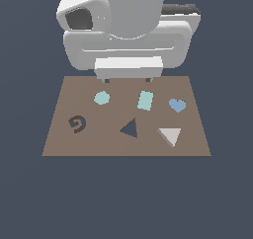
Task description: Insert a designated object into the corresponding slot on a board.
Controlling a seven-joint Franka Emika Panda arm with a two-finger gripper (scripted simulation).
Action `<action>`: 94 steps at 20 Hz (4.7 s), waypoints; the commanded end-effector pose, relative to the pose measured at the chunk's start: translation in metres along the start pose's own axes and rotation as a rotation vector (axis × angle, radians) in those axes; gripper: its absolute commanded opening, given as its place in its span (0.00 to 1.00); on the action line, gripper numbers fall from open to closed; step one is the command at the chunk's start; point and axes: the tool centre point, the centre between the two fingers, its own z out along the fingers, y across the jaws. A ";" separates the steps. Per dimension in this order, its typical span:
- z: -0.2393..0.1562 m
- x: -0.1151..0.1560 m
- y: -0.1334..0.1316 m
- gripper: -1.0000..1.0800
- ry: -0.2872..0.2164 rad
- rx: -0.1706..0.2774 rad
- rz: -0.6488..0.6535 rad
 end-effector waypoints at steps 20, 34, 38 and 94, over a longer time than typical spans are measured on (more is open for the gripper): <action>0.066 0.045 -0.055 0.96 -0.020 0.009 -0.267; 0.134 0.073 -0.124 0.96 -0.041 0.013 -0.550; 0.140 0.075 -0.131 0.96 -0.043 0.013 -0.576; 0.154 0.090 -0.080 0.00 -0.045 -0.001 0.046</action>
